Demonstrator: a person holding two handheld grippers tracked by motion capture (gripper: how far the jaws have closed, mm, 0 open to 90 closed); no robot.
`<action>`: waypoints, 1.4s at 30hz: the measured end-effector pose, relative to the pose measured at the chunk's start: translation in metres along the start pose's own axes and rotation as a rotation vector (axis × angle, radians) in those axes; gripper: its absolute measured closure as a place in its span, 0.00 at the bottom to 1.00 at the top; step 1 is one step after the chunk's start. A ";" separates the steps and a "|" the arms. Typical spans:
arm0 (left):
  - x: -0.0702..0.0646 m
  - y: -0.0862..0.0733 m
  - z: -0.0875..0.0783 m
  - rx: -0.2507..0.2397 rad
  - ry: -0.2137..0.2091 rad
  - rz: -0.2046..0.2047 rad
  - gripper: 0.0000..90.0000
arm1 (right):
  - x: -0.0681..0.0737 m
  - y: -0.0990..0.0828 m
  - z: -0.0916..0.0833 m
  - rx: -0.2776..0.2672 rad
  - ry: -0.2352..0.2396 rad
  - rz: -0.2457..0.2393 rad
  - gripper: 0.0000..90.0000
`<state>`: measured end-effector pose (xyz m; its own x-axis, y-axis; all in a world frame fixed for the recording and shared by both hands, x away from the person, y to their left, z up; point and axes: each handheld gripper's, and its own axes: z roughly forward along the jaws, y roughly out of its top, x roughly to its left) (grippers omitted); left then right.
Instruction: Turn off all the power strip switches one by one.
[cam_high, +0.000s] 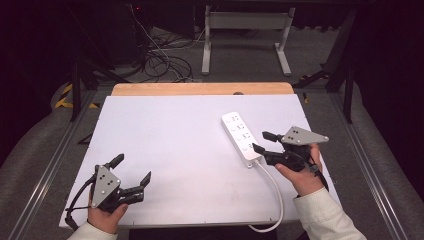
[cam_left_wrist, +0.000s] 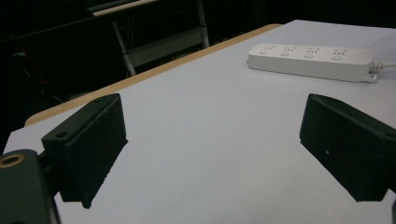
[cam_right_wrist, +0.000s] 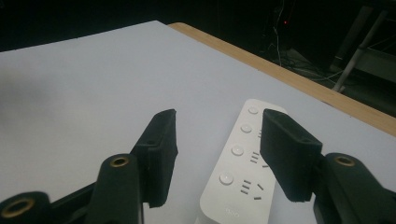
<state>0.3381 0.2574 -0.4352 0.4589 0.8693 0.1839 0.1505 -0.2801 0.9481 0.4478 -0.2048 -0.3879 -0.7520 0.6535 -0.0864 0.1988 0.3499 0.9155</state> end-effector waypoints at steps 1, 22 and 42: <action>0.000 0.000 0.000 0.000 -0.001 0.000 0.09 | 0.000 0.002 0.003 0.004 0.000 -0.005 0.53; 0.000 0.000 0.000 0.005 -0.004 0.003 0.09 | -0.019 0.013 0.034 0.187 0.107 0.030 1.00; 0.000 -0.001 0.001 0.007 -0.005 0.005 0.09 | -0.034 -0.001 0.087 0.450 0.096 0.067 1.00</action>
<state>0.3391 0.2572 -0.4362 0.4638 0.8658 0.1879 0.1542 -0.2877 0.9452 0.5280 -0.1693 -0.4204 -0.7787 0.6269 0.0228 0.4859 0.5797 0.6541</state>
